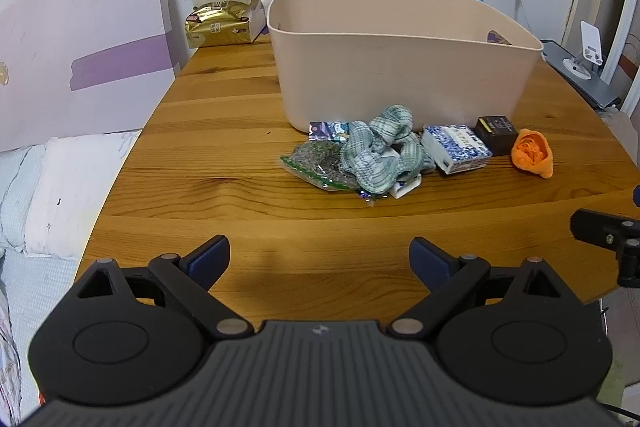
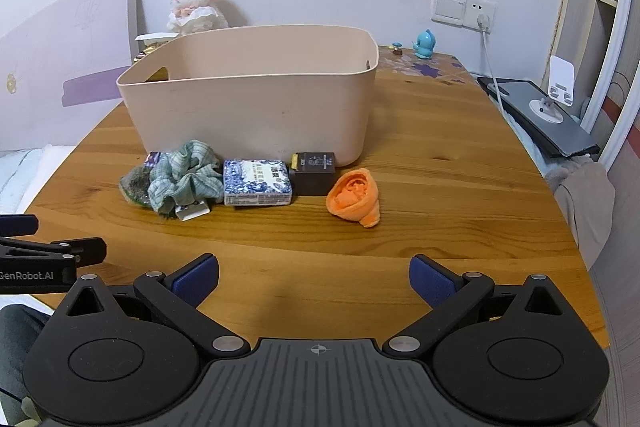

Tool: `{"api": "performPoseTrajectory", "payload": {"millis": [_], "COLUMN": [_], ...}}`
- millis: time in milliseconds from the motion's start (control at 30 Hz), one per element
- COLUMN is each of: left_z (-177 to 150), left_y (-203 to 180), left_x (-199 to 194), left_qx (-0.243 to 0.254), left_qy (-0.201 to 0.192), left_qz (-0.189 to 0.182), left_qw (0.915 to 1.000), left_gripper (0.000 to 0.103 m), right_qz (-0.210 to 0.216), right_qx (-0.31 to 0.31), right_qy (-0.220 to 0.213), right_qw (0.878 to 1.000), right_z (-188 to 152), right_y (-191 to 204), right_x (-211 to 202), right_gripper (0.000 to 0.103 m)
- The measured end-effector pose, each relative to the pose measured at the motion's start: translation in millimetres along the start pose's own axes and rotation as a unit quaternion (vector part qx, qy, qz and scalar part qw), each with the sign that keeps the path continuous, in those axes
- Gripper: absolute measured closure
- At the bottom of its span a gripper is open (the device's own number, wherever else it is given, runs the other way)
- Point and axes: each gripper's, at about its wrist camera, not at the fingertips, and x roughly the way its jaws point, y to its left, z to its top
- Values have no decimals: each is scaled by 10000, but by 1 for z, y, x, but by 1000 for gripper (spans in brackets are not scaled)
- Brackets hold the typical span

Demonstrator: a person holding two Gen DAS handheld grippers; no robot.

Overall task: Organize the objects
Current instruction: 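Move both tools toward the items in front of the basket, then grasp the green plaid cloth with left tool while right tool grasps the orange cloth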

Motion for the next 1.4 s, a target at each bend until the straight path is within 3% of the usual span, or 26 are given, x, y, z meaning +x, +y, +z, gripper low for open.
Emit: {"api": "performPoseTrajectory", "payload": {"millis": [600,1000,1133,1267,1400], "left_z": [35,67,70,69,69], "left_y": [22,-4,-11,-14,-22], "left_x": [44,83,98,107,107], "left_qx": [-301,180,254,300,575], "left_qy": [90,-57,102,215,95], "left_qz": [121,-248,-402,-503,-492], "left_qw": [9994,9995,9988,9980,9971], "left_gripper": [6,7,8,21,38], "right_qz": [-341,-510,-493,-434,-301], "right_qx": [237,215,126,24,29], "right_qy": [173,200,281,372,401], "right_qw": [9990,9983,9983,9984,9987], "right_z": [14,36,40,39,37], "right_y": [-28,-48,-48,-46,-43], "right_x": [49,92,106,121,130], "right_gripper": [0,4,10,17,42]}}
